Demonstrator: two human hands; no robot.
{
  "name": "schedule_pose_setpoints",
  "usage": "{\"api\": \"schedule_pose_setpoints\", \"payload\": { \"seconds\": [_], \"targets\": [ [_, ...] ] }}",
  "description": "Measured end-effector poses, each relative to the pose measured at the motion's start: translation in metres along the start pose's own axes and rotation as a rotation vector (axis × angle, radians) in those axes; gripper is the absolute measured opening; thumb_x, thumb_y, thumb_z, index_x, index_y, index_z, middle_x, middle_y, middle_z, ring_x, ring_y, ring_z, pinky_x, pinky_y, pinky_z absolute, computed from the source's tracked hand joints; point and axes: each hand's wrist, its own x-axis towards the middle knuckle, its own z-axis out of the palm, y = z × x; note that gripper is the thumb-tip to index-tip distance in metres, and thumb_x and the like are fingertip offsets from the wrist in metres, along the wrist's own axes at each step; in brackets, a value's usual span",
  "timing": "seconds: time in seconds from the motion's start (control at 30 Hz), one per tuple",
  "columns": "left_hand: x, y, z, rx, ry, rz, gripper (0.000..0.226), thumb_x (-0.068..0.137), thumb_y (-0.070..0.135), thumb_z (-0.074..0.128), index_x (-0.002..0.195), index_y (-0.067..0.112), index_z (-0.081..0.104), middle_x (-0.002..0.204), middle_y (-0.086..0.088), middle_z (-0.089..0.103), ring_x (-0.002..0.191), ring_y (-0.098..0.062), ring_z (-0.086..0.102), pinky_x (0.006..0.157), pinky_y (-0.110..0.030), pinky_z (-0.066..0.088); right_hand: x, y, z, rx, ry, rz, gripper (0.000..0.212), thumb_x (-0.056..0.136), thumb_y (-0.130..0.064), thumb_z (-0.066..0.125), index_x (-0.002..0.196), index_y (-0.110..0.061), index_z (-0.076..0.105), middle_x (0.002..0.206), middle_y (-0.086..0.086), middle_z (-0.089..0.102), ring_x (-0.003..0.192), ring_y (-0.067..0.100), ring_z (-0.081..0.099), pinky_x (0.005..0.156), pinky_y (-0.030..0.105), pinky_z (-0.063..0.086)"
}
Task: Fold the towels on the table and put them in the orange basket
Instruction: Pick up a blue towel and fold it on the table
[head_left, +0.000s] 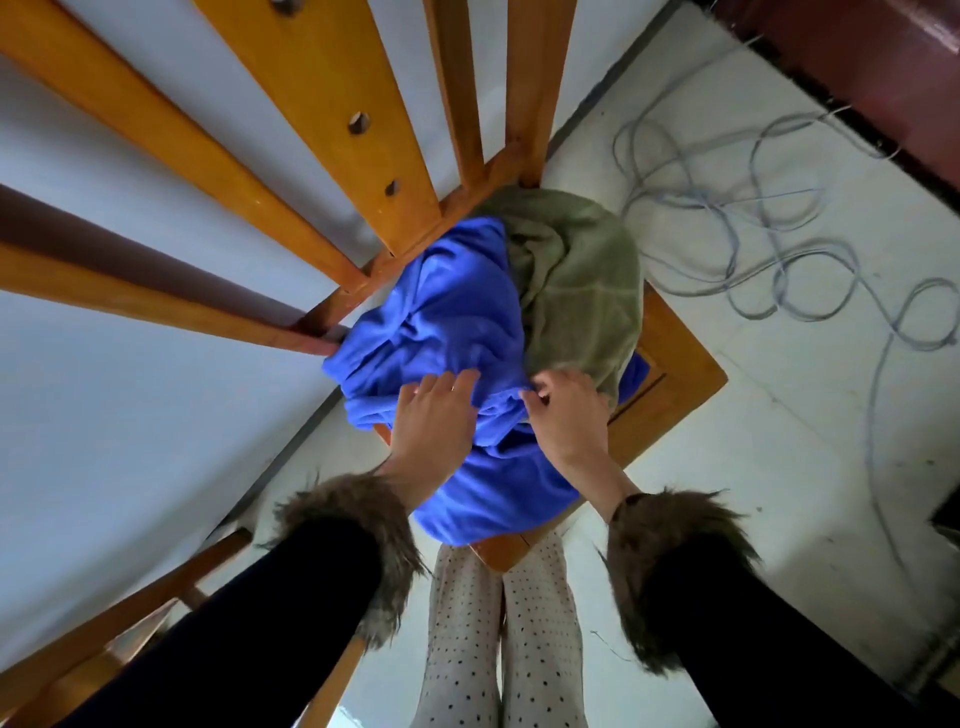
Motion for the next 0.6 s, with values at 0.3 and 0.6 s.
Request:
{"api": "schedule_pose_setpoints", "payload": {
  "seconds": [0.3,0.6],
  "targets": [
    [-0.045,-0.004,-0.043,-0.349,0.019,-0.125,0.02,0.089,0.013,0.049,0.106,0.006,0.057,0.103,-0.01,0.064,0.098,-0.032,0.058,0.085,-0.039,0.039,-0.056,-0.032,-0.039,0.299,-0.115,-0.058,0.015,0.093,-0.021,0.051,0.1,-0.01,0.059,0.09,0.006,0.068,0.089,0.027,0.062,0.08,0.037,0.045],
    [-0.111,-0.016,-0.165,-0.571,0.268,-0.245,0.023,0.086,0.008,0.053,0.109,0.011,0.055,0.094,-0.012,0.066,0.083,-0.036,0.06,0.066,-0.03,0.036,-0.097,-0.104,-0.145,0.308,-0.15,-0.36,0.011,0.091,-0.016,0.056,0.094,-0.007,0.061,0.081,0.003,0.063,0.074,0.015,0.055,0.064,0.017,0.034]
  ]
}}
